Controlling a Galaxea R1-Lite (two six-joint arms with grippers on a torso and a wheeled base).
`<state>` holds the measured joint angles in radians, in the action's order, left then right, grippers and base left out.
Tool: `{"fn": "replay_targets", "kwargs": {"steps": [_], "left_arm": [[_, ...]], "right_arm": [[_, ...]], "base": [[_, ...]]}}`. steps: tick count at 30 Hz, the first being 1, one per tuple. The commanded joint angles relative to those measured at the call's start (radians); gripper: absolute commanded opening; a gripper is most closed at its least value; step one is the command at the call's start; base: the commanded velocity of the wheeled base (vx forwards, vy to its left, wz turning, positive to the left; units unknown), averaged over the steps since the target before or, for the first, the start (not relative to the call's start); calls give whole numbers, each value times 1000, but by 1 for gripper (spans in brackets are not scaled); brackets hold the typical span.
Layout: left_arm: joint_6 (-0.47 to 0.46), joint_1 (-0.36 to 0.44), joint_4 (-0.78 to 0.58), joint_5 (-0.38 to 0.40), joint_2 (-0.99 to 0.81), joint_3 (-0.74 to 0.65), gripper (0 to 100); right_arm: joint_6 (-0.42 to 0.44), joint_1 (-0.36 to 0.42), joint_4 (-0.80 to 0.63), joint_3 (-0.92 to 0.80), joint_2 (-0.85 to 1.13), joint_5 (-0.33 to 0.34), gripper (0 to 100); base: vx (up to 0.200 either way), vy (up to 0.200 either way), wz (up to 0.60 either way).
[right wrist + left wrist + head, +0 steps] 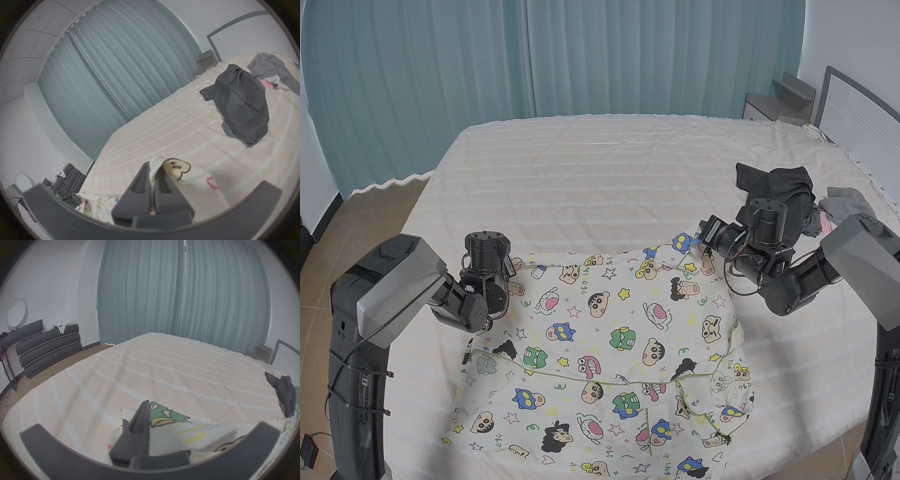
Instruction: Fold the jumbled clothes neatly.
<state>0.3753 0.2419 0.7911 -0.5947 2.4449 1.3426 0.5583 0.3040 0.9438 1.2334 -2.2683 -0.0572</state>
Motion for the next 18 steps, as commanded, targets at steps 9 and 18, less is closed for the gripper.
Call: {"fn": "replay_targets", "kwargs": {"steps": [9,18], "left_arm": [[1,-59,-4,-1,189,156,0],[1,-82,-13,1,204,225,100]], "right_arm": [[41,-19,-137,184,-148,-16,100],[175,-42,-198,181,-135,-15,100]], "base": [[0,0,0],[0,0,0]]}}
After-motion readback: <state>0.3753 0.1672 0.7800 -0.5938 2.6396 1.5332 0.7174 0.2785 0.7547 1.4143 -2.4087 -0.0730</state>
